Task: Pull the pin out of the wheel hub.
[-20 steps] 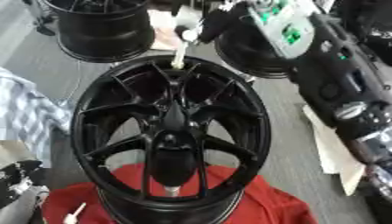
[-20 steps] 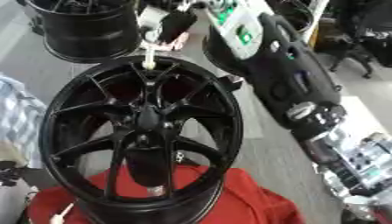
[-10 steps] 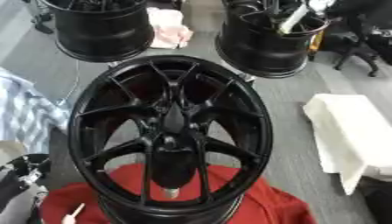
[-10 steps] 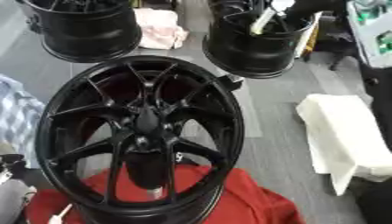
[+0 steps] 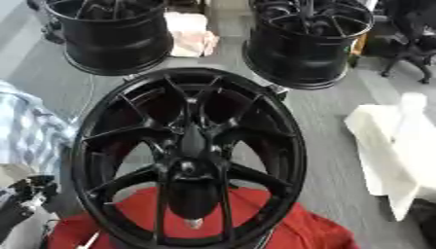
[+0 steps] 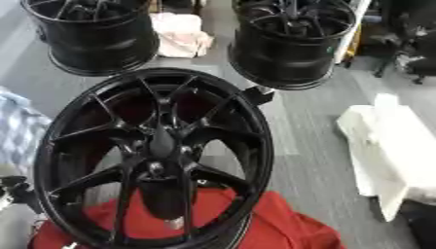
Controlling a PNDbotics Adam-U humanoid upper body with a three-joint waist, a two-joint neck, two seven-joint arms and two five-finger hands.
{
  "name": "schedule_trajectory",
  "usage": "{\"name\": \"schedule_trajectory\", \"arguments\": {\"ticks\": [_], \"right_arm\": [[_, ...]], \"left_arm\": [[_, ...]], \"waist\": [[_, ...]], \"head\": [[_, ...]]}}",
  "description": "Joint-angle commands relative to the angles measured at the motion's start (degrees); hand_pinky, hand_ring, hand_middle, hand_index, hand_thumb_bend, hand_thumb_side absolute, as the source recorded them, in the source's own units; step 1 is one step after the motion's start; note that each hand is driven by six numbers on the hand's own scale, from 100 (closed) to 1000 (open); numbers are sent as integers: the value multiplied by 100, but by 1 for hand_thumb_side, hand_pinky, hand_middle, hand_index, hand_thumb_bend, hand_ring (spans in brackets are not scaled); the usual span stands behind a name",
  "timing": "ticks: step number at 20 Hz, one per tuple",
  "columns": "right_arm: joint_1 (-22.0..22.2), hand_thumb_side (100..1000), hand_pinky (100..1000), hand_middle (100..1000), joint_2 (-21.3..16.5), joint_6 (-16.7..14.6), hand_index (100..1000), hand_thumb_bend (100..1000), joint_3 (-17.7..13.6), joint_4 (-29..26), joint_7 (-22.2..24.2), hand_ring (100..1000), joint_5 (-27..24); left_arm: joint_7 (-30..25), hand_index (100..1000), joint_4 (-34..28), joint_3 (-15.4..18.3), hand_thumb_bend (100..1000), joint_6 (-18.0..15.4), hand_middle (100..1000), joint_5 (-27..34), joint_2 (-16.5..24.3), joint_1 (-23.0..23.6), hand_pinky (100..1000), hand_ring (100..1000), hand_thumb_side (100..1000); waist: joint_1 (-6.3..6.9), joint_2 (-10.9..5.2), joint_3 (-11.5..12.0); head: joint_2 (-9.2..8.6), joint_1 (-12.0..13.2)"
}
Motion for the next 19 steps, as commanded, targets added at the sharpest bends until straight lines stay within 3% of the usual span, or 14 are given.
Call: {"name": "schedule_trajectory", "arguments": {"ticks": [1,4,10,14,19], "right_arm": [[241,566,764,753,323,-145,875,110,-493,-504,-319,722,-190],[709,554,741,716,790,-424,859,100,-342,-969,-606,689,-449],[1671,539,716,666,1733,-1015,831,100,459,-1674,-1198,639,-1037],[2032,539,714,660,1891,-1403,829,100,747,-1321,-1592,633,-1431],[1996,546,712,655,1787,-1861,830,100,889,-702,-2061,631,-1900]], "left_arm": [[-72,763,-97,-38,502,-5,639,-26,97,-80,688,672,521],[-136,763,-108,-91,501,13,639,-51,50,-91,687,672,520],[-202,763,-102,-143,500,26,639,-56,3,-103,687,672,520],[-217,763,-86,-161,499,22,639,-47,-9,-116,687,672,520],[-206,763,-69,-157,499,-7,639,-41,3,-102,687,672,522]], "waist": [[6,-95,67],[27,-134,177],[64,-163,262],[90,-153,277],[98,-150,278]], "head": [[14,-135],[72,-226],[125,-325],[105,-340],[100,-331]]}}
